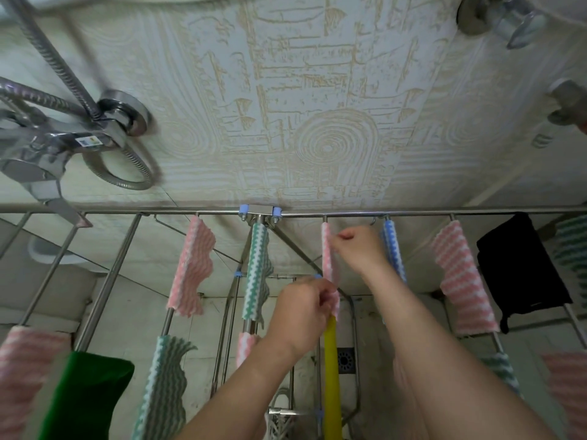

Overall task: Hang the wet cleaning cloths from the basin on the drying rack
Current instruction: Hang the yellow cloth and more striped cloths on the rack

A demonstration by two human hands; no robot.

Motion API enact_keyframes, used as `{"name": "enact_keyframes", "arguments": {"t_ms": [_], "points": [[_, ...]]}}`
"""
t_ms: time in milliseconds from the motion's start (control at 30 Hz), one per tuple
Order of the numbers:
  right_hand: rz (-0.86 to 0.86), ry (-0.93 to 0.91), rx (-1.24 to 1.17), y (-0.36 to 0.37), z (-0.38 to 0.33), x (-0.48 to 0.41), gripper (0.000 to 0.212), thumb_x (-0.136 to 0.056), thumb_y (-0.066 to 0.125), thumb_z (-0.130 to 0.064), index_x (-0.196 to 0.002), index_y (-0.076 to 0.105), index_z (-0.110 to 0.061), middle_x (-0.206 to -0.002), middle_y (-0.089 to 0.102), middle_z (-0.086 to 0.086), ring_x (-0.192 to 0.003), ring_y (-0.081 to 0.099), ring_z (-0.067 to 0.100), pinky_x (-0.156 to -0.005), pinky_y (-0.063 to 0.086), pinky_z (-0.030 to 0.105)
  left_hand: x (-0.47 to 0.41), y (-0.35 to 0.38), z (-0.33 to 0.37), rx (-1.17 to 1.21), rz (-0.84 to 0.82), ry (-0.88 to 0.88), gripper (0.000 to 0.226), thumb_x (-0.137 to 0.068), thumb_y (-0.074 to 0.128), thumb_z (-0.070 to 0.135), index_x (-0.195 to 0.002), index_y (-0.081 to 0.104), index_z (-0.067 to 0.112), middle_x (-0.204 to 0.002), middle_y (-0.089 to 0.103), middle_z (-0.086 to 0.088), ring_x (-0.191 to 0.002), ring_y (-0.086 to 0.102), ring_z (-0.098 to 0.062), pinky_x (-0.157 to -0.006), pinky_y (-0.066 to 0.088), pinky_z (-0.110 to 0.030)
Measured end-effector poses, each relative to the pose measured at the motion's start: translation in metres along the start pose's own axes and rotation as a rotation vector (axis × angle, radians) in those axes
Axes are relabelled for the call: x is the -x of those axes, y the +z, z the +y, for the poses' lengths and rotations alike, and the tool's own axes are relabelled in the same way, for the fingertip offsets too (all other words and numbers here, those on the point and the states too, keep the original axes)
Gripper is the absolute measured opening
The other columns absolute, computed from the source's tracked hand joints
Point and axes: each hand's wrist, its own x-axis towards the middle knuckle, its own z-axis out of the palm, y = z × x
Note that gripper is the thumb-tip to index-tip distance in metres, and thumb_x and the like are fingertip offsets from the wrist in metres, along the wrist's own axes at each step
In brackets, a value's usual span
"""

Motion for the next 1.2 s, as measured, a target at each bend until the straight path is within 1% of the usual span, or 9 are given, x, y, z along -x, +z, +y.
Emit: {"name": "enact_keyframes", "arguments": {"t_ms": [133,200,333,433,533,600,767,1000,1200], "points": [[0.055,0.044,0.043,0.012,-0.007,-0.023,0.053,-0.088,0.064,-0.029,-0.038,0.046,-0.019,-0.036,0.040,-0.007,-0.045,0.042,0.016,-0.052,0.032,0.026,0.006,0.004,-0.001,0.029,-0.006,-0.020,0.011,-0.080,0.065,0.013,-0.087,0.066,0.021,-0.086,0.058,0.006,-0.071,0.054,-0.008,-0.066,0.043,-0.018],[0.126,0.039,0.091,0.014,-0.007,-0.027,0.046,-0.087,0.064,-0.029,-0.043,0.052,-0.019,-0.044,0.049,-0.006,-0.052,0.052,0.020,-0.055,0.035,0.025,0.011,0.006,0.001,0.069,-0.027,-0.062,0.017,-0.081,0.067,0.014,-0.096,0.063,0.020,-0.092,0.054,0.005,-0.074,0.059,-0.012,-0.070,0.050,-0.026],[0.261,0.007,0.125,0.021,-0.009,-0.026,0.046,-0.091,0.057,-0.035,-0.050,0.050,-0.014,-0.049,0.049,-0.001,-0.055,0.051,0.024,-0.048,0.029,0.027,0.011,0.007,0.005,0.003,-0.044,-0.081,0.027,-0.082,0.065,0.017,-0.109,0.060,0.017,-0.098,0.051,0.000,-0.079,0.060,-0.020,-0.075,0.050,-0.031],[0.286,0.000,0.142,0.024,-0.009,-0.025,0.047,-0.092,0.053,-0.041,-0.054,0.054,-0.013,-0.055,0.055,0.001,-0.061,0.056,0.027,-0.053,0.033,0.028,0.011,0.009,0.010,-0.087,-0.079,-0.077,0.039,-0.084,0.062,0.020,-0.122,0.055,0.017,-0.107,0.049,-0.002,-0.088,0.059,-0.025,-0.077,0.047,-0.029],[0.249,-0.044,0.155,0.024,-0.006,-0.022,0.047,-0.093,0.049,-0.043,-0.058,0.061,-0.014,-0.054,0.057,0.000,-0.057,0.057,0.024,-0.051,0.035,0.027,0.015,0.011,0.015,-0.167,-0.139,-0.078,0.047,-0.086,0.060,0.020,-0.131,0.047,0.017,-0.114,0.043,-0.004,-0.092,0.058,-0.028,-0.078,0.046,-0.031],[0.186,-0.103,0.302,0.022,-0.009,-0.020,0.044,-0.095,0.045,-0.043,-0.065,0.066,-0.019,-0.057,0.059,-0.002,-0.058,0.059,0.022,-0.053,0.040,0.026,0.018,0.012,0.016,-0.192,-0.138,-0.075,0.047,-0.086,0.057,0.016,-0.132,0.045,0.016,-0.114,0.041,-0.005,-0.090,0.057,-0.030,-0.075,0.045,-0.033],[0.189,-0.206,0.552,0.017,-0.019,-0.016,0.023,-0.093,0.053,-0.017,-0.071,0.062,-0.014,-0.076,0.065,0.009,-0.081,0.065,0.030,-0.061,0.037,0.027,0.022,0.015,0.024,-0.233,-0.124,-0.090,0.052,-0.084,0.055,0.007,-0.134,0.043,0.012,-0.114,0.042,-0.011,-0.087,0.057,-0.038,-0.074,0.047,-0.039],[0.261,-0.258,0.346,0.020,-0.014,-0.007,0.014,-0.094,0.054,-0.019,-0.101,0.062,-0.010,-0.098,0.069,0.013,-0.092,0.063,0.032,-0.072,0.044,0.034,0.030,0.015,0.028,-0.291,-0.202,-0.136,0.062,-0.082,0.061,0.007,-0.139,0.036,0.012,-0.122,0.041,-0.013,-0.094,0.058,-0.039,-0.080,0.048,-0.039],[0.017,-0.217,0.318,-0.001,-0.018,0.014,0.028,-0.092,0.053,-0.025,-0.119,0.056,-0.016,-0.117,0.063,0.011,-0.106,0.060,0.030,-0.077,0.042,0.031,0.042,0.008,0.028,-0.184,-0.136,-0.154,0.067,-0.084,0.064,0.020,-0.142,0.032,0.021,-0.132,0.041,-0.010,-0.109,0.055,-0.033,-0.089,0.046,-0.037]]}}
